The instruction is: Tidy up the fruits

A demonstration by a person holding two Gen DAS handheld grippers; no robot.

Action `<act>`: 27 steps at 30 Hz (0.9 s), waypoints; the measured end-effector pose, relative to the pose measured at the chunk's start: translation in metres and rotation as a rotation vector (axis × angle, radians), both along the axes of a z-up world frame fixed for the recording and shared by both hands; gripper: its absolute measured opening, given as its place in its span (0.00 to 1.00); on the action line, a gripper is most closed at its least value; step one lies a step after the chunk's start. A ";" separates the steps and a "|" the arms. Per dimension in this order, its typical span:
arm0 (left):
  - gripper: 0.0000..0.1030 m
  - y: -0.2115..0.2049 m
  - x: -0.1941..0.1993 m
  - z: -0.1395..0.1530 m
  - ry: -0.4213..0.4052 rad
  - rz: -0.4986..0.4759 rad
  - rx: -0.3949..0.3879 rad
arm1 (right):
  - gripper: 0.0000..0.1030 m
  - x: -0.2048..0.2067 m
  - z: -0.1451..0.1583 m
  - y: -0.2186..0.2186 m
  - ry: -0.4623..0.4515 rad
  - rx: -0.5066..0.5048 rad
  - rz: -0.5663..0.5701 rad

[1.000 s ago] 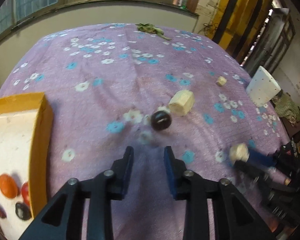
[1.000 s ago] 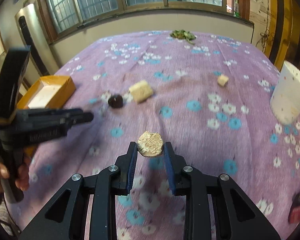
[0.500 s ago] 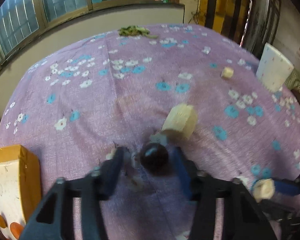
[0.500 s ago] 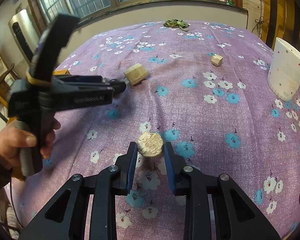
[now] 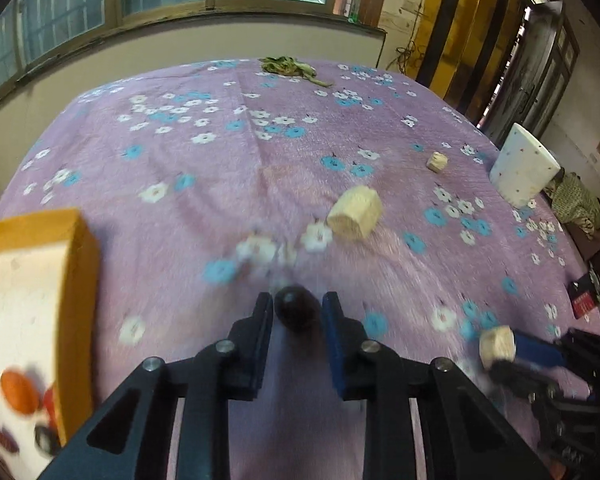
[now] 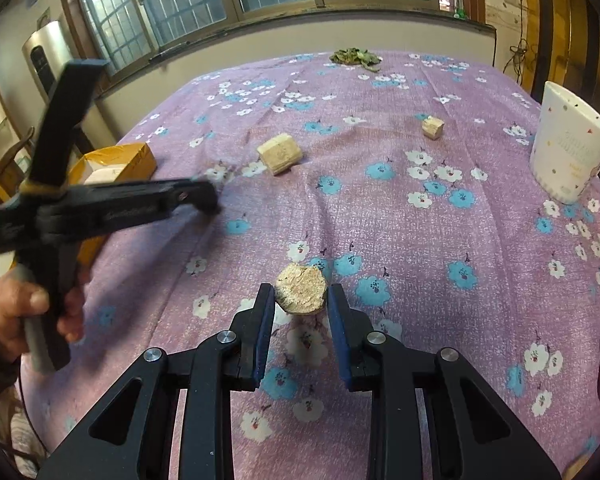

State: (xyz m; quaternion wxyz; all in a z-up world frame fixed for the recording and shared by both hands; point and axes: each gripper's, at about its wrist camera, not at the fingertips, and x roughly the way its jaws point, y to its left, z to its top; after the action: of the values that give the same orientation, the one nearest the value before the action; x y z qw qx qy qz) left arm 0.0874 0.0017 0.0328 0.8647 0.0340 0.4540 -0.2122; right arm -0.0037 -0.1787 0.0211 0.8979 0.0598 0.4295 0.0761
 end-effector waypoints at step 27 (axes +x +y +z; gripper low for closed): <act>0.29 -0.006 0.010 -0.024 -0.066 -0.048 0.092 | 0.26 -0.018 -0.005 0.015 0.034 -0.001 -0.021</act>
State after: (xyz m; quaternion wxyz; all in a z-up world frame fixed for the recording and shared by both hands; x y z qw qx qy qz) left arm 0.0976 -0.0040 0.0087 0.8712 0.0916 0.4338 -0.2106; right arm -0.0212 -0.1633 0.0160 0.8913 0.0651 0.4439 0.0652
